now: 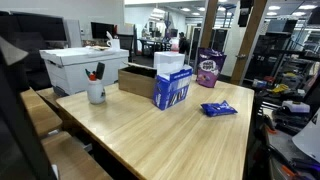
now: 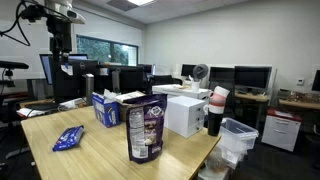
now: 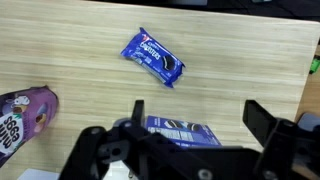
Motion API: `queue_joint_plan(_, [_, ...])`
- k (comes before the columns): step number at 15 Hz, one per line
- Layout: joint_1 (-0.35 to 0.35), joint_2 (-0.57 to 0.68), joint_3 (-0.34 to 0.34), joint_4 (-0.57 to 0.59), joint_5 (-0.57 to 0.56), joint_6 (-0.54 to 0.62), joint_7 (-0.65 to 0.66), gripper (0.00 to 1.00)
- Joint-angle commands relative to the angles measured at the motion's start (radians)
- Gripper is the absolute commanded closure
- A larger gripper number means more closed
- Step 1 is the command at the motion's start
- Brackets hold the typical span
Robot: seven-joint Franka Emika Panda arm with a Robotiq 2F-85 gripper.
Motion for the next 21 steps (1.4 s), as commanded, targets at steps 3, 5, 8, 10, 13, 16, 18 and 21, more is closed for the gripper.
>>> queue_joint_plan(3, [0.0,0.001,0.0,0.002,0.0,-0.003,0.0,0.0])
queue_joint_plan(5, [0.0,0.001,0.0,0.002,0.0,-0.003,0.0,0.0])
queue_joint_plan(8, [0.0,0.001,0.0,0.002,0.0,-0.003,0.0,0.0])
queue_joint_plan(10, [0.0,0.001,0.0,0.002,0.0,-0.003,0.0,0.0])
queue_joint_plan(13, [0.0,0.001,0.0,0.002,0.0,-0.003,0.0,0.0])
queue_joint_plan(16, [-0.001,0.007,0.001,0.002,-0.003,0.006,0.001,0.0])
queue_joint_plan(18, [-0.005,0.031,0.009,0.006,-0.01,0.027,0.01,0.0])
queue_joint_plan(21, [-0.006,0.066,0.014,0.006,-0.01,0.072,0.022,0.0])
